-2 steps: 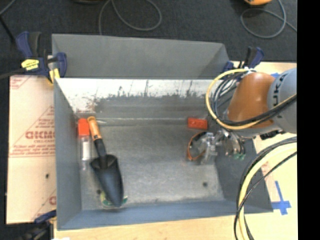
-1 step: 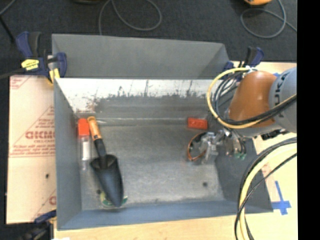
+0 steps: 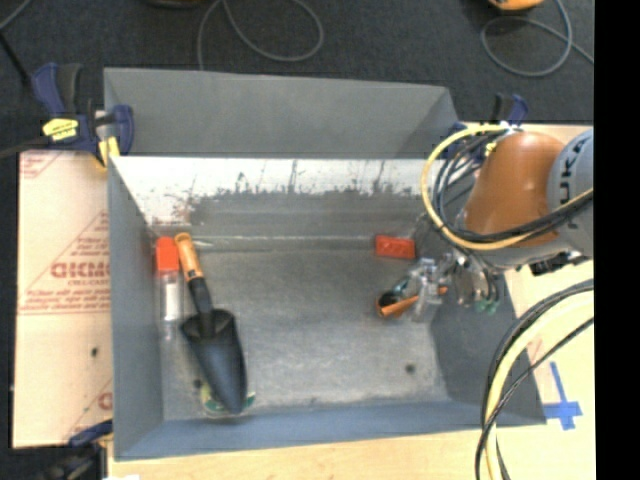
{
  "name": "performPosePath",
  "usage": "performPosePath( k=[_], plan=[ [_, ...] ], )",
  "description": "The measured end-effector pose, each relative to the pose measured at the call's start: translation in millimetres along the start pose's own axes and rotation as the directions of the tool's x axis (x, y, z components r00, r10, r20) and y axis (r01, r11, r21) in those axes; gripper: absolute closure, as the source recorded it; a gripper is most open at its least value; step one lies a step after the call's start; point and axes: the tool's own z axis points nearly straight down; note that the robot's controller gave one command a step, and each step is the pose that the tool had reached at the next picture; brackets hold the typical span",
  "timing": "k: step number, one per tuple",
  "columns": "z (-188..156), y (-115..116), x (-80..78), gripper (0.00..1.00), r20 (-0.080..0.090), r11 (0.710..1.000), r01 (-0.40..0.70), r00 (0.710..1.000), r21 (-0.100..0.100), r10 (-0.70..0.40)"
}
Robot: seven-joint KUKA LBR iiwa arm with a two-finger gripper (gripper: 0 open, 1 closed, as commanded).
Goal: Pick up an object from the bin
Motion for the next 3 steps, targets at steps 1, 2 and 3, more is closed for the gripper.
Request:
performPosePath(
  k=[1,2,3],
  plan=[
    [-17,-1,-2.9,1.00,0.010,1.000,0.009,1.000,0.002,-0.009],
    [-26,-1,-3.4,1.00,0.012,1.000,0.017,1.000,0.003,-0.017],
    [-31,-1,-3.6,1.00,0.012,1.000,0.016,1.000,0.003,-0.016]
  ],
)
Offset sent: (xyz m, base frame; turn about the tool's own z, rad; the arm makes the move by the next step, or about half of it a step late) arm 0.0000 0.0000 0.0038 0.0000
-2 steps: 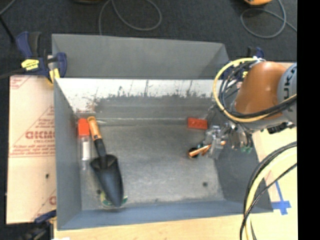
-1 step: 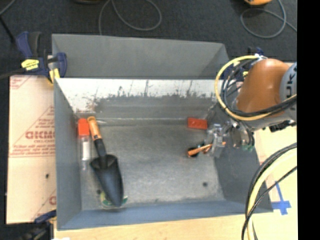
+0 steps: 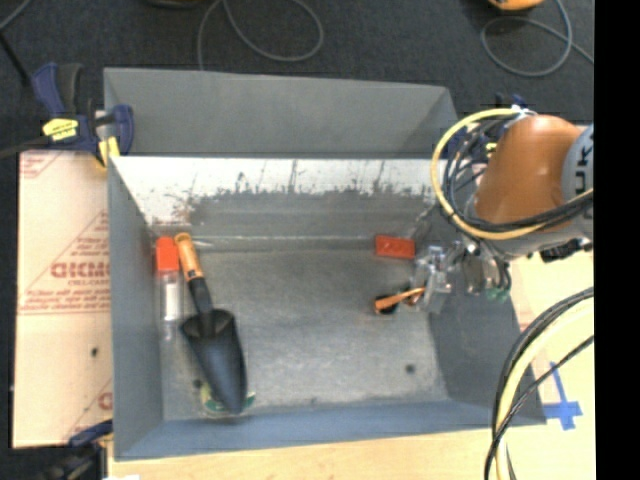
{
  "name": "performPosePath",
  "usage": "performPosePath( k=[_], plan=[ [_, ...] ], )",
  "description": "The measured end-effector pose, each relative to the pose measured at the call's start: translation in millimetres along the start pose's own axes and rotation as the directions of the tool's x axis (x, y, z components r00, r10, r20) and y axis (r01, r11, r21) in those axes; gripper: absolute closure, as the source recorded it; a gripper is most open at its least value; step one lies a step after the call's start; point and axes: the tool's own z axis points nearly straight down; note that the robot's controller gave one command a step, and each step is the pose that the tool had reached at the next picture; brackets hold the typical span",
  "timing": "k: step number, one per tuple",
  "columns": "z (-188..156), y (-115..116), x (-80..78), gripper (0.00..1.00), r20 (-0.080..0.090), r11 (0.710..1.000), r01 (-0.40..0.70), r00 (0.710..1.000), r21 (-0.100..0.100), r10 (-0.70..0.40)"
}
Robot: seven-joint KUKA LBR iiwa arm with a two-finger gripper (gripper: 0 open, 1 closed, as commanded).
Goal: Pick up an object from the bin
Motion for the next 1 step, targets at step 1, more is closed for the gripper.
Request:
performPosePath(
  k=[1],
  plan=[
    [-5.0,0.0,0.4,1.00,-0.002,1.000,0.000,1.000,0.000,0.000]
  ],
)
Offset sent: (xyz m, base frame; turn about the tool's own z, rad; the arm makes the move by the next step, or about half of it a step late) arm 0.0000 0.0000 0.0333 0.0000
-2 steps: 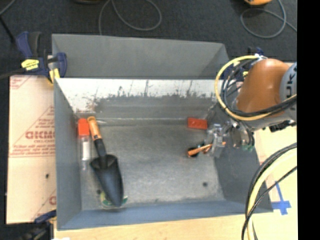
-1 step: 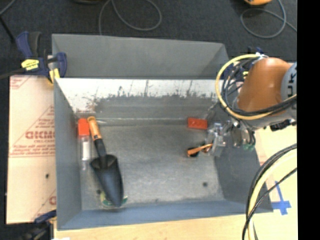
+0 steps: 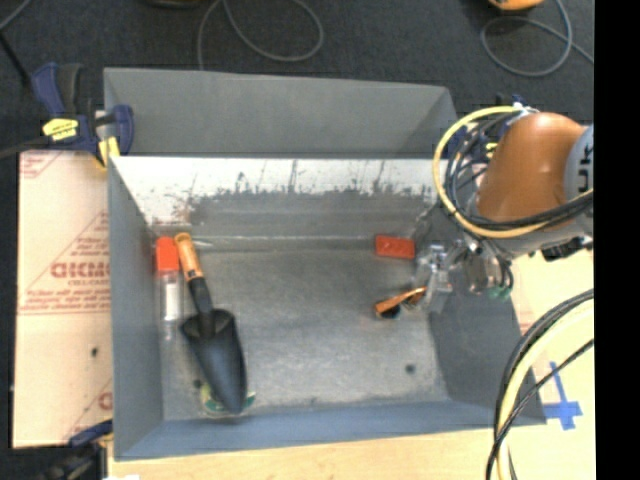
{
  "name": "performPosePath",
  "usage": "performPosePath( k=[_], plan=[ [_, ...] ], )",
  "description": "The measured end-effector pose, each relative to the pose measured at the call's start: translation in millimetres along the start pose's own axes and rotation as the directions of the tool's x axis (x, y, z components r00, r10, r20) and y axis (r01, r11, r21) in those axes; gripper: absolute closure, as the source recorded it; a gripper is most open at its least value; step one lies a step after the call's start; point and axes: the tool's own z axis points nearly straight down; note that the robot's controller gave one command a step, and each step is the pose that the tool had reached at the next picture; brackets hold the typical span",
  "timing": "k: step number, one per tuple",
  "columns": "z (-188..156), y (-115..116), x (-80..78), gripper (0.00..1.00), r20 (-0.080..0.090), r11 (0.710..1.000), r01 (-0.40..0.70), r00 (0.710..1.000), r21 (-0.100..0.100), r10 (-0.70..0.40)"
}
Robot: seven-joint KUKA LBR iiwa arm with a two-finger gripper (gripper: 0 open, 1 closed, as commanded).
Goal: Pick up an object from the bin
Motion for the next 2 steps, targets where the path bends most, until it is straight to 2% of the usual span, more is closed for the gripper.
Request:
performPosePath(
  k=[2],
  plan=[
    [-20,0,-0.7,1.00,0.002,1.000,0.000,1.000,0.000,0.000]
  ],
)
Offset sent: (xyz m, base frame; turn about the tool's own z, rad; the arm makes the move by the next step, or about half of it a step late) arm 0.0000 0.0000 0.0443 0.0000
